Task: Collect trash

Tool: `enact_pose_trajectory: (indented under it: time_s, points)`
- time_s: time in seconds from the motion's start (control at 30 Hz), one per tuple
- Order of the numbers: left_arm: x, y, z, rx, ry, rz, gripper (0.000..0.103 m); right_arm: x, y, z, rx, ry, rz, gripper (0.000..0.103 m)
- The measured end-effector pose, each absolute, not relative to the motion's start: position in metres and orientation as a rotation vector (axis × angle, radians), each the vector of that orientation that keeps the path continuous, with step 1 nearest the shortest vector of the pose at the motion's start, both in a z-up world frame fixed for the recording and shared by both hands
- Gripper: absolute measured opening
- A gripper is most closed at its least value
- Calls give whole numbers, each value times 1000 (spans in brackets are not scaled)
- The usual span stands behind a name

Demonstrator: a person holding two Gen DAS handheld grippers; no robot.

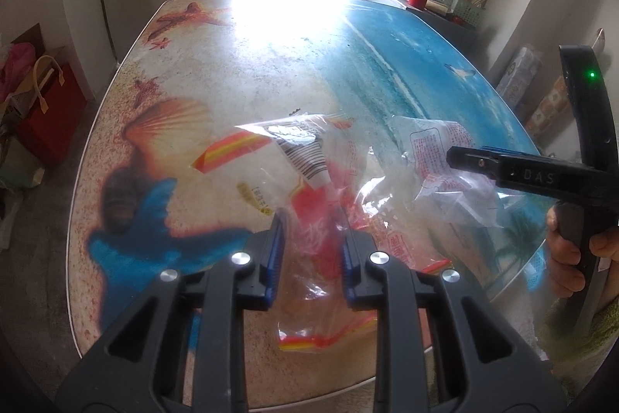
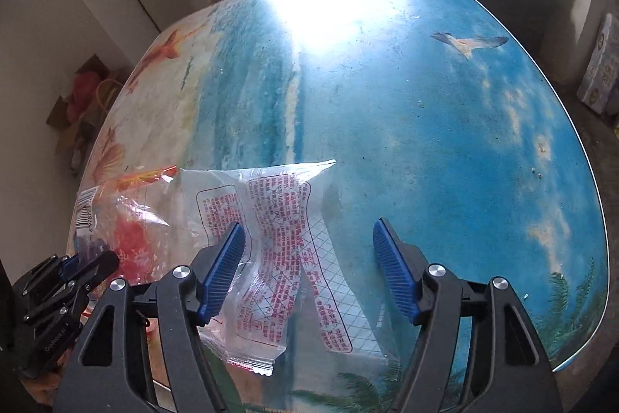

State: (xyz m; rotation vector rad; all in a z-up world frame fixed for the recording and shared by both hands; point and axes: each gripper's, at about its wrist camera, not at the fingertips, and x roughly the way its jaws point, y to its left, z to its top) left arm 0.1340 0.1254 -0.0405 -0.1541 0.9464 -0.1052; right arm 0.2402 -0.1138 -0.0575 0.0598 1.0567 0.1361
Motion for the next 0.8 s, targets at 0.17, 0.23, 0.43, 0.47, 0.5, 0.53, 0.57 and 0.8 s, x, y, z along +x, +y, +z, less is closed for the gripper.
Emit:
enact_pose_trajectory:
  time_s: [0.17,0.23,0.43,0.47,0.5,0.53,0.57,0.8]
  points:
    - [134,127,-41,-156,949,-97,23,233,-89,-59,-85,1015,108,34]
    - [135,127,-41,-156,950,-98,23,228,-85,-57,-136,992,91,23]
    - [136,128,-41,-186,959,-110,30,224,-89,-55,-130,981,77,5]
    - [136,129,-41,-196,963,-113,31,222,-92,-54,-124,977,71,4]
    - [138,130,-42,-204,967,-111,32,220,-95,-53,-115,974,66,4]
    - [138,131,-43,-209,972,-107,33,219,-98,-52,-106,971,60,4]
    - [139,132,-43,-215,976,-105,33,217,-102,-50,-99,966,50,4]
    - [141,132,-45,-202,981,-105,33,204,-140,-39,-28,946,-14,3]
